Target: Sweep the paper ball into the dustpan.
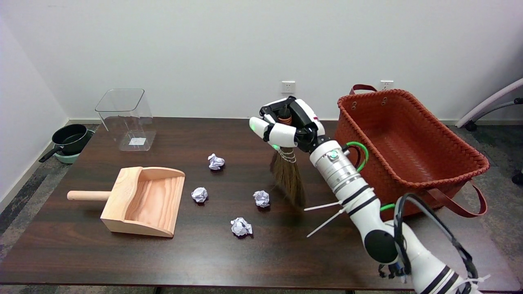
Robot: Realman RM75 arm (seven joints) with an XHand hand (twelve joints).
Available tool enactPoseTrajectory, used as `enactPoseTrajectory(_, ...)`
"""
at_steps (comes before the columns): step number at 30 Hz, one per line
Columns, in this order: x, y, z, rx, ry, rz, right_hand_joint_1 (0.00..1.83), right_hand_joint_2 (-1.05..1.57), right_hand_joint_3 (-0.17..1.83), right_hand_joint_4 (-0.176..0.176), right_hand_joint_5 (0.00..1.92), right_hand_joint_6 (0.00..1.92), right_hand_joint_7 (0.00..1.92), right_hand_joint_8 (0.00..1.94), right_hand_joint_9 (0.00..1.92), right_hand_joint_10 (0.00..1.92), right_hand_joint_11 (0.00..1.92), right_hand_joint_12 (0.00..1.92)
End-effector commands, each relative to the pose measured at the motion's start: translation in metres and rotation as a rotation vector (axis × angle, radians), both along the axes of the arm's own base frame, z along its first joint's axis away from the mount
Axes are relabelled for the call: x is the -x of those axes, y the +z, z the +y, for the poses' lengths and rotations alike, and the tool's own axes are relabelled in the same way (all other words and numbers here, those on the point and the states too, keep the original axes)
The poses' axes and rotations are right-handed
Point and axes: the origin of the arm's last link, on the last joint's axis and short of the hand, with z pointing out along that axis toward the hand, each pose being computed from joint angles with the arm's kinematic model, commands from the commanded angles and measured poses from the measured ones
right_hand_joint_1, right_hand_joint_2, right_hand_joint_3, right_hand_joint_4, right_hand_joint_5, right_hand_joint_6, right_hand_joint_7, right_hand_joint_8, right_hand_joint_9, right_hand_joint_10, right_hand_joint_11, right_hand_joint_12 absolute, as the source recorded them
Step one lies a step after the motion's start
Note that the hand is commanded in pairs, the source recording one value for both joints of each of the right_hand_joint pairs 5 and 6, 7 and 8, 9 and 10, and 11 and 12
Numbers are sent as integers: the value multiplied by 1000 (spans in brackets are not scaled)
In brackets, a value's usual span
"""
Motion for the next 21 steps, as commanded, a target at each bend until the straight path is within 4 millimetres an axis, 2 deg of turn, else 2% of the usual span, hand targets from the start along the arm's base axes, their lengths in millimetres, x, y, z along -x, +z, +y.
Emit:
enactPoseTrajectory(1,33,-8,17,177,44,-103,1142,1571,498,0,1920,1920,1920,1920,1906,1906,1816,1816)
enactPoseTrajectory(8,48,3,31,313,92,-179,1142,1571,496,0,1920,1920,1920,1920,1907,1907,1827,1827)
enactPoseTrajectory(14,65,-14,31,273,29,-201,1142,1571,493,0,1920,1920,1920,1920,1910,1910,1835,1835)
enactPoseTrajectory(21,70,-40,8,196,8,-207,1141,1571,482,0,1920,1920,1920,1920,1912,1912,1840,1840)
